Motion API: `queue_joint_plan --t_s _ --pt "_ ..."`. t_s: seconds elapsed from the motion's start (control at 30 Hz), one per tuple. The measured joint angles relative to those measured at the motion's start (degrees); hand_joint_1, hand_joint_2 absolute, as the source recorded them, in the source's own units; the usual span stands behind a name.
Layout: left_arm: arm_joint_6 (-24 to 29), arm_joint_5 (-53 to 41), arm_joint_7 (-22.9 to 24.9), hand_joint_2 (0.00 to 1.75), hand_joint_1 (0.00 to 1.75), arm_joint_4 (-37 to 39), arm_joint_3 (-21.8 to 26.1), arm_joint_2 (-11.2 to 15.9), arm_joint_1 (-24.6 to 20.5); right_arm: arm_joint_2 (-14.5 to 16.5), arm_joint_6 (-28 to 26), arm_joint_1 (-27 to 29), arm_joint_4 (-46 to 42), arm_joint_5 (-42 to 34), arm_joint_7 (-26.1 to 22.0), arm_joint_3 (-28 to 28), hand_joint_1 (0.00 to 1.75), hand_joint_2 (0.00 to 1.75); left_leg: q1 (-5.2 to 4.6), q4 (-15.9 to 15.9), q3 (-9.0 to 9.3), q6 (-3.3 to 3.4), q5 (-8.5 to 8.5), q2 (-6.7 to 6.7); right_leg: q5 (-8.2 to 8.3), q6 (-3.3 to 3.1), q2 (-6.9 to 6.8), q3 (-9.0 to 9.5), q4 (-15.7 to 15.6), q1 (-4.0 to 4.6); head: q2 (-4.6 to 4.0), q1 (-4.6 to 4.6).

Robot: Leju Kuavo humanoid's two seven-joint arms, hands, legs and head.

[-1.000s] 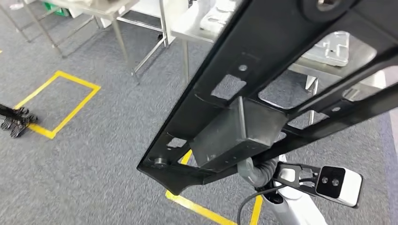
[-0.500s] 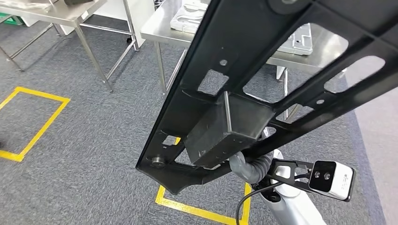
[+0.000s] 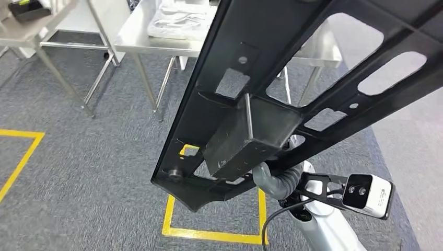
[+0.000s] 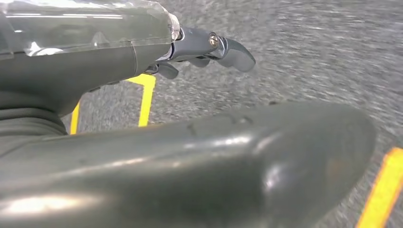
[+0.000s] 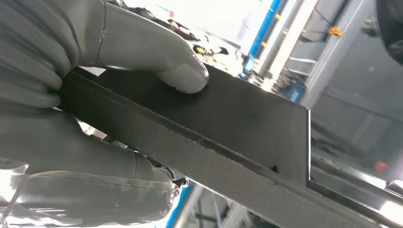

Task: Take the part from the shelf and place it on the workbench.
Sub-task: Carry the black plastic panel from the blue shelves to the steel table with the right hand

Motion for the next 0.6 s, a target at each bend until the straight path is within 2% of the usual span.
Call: queue_joint_plan --t_s 0.07,0.1,0.13,0.17,0.2,0.23,0.3,0.33,0.37,0.43,0.47,0.5,0.57,0.6 --pt "0.0 0.1 0.0 0.0 0.0 0.0 0.1 0.0 0.1 0.1 0.0 -0.3 0.2 -0.1 -0.1 0.2 1.69 1.75 0.18 6.4 -2.97 -0.4 -3.26 -3.1 0.19 -0.27 1.37 0.31 -0.4 -0.2 0.0 0.0" --pt "0.0 0.1 0.0 0.0 0.0 0.0 0.1 0.1 0.3 0.1 -0.1 -0.3 0.4 -0.1 -0.1 0.3 1.69 1.75 0.22 10.2 -4.95 -0.55 -4.77 -3.85 0.17 -0.38 2.12 0.29 -0.4 -0.17 0.0 -0.01" --pt "0.1 0.2 0.0 0.0 0.0 0.0 0.2 0.1 0.5 0.1 -0.1 -0.2 0.6 -0.1 -0.1 0.4 1.69 1.75 0.25 12.9 -6.52 -0.71 -5.47 -4.18 0.12 -0.42 2.92 0.29 -0.3 -0.16 0.0 -0.01" --pt "0.1 0.2 0.0 0.0 0.0 0.0 0.3 0.1 0.6 0.1 -0.1 -0.2 0.8 -0.1 -0.2 0.5 1.69 1.75 0.28 13.6 -7.18 -0.81 -4.94 -4.31 0.05 -0.39 3.75 0.29 -0.1 -0.17 0.0 -0.01" --pt "0.1 0.2 0.0 0.0 0.0 0.0 0.3 0.1 0.6 0.1 -0.1 -0.1 1.0 -0.1 -0.2 0.6 1.69 1.75 0.34 12.1 -6.82 -0.87 -3.34 -4.42 -0.05 -0.29 4.59 0.3 0.1 -0.2 0.0 -0.01" --pt "0.1 0.2 0.0 0.0 0.0 0.0 0.3 0.1 0.5 0.1 -0.1 -0.1 1.1 -0.1 -0.3 0.7 1.69 1.75 0.45 8.6 -5.48 -0.87 -0.94 -4.86 -0.22 -0.13 5.39 0.31 0.4 -0.25 0.0 -0.01" --pt "0.0 0.2 0.0 0.0 0.0 0.0 0.3 0.2 0.4 0.1 -0.2 -0.1 1.2 -0.1 -0.6 0.8 1.69 1.75 0.66 1.5 -2.42 -0.57 2.18 -7.07 -0.62 0.35 6.81 0.14 1.1 -0.31 0.0 -0.01" --pt "0.0 0.2 0.0 0.0 0.0 0.0 0.3 0.2 0.4 0.2 -0.2 -0.2 1.3 -0.2 -0.7 0.8 1.69 1.75 0.68 -0.4 -1.53 -0.33 2.72 -7.93 -0.69 0.65 7.39 -0.07 1.4 -0.36 0.0 -0.01" --pt "0.0 0.2 0.0 0.0 0.0 0.0 0.3 0.2 0.4 0.2 -0.3 -0.2 1.3 -0.2 -0.8 0.9 1.69 1.75 0.59 -1.0 -1.24 -0.02 2.51 -8.34 -0.66 0.97 7.93 -0.31 1.5 -0.45 0.0 -0.01" --pt "-0.2 0.2 0.0 0.0 0.0 0.0 0.3 0.2 0.4 0.2 -0.6 -0.1 1.3 -0.1 -0.8 0.9 1.69 1.75 0.52 -1.3 -1.15 0.68 2.75 -7.32 -0.54 1.62 8.67 -0.62 1.4 -0.59 0.0 -0.01" --pt "-0.3 0.2 0.0 0.0 0.0 0.0 0.3 0.2 0.3 0.1 -0.9 -0.2 1.2 0.0 -0.8 0.9 1.69 1.75 0.59 -1.5 -1.03 1.1 2.89 -6.82 -0.86 1.91 7.95 -0.82 1.8 -0.53 0.0 0.0" --pt "-0.4 0.3 0.0 0.0 0.0 0.0 0.3 0.2 0.2 0.2 -1.3 -0.3 1.2 0.3 -0.7 0.9 1.69 1.75 0.7 -1.8 -0.92 1.49 3.05 -6.34 -1.73 2.18 6.63 -1.44 3.1 -0.46 0.0 0.0" --pt "-0.6 0.3 0.0 0.0 0.0 0.0 0.3 0.2 0.3 0.2 -2.1 -0.5 1.1 0.8 -0.3 0.9 1.69 1.75 0.74 -2.1 -0.8 1.99 3.12 -5.47 -5.03 2.66 3.33 -4.41 9.2 -0.53 0.0 0.01" --pt "-0.8 0.3 0.0 0.0 0.0 0.0 0.3 0.2 0.4 0.2 -2.5 -0.6 1.1 1.0 0.0 0.9 1.69 1.75 0.7 -2.1 -0.82 2.07 3.08 -5.04 -6.72 2.88 2.5 -6.44 13.2 -0.72 0.0 0.0"
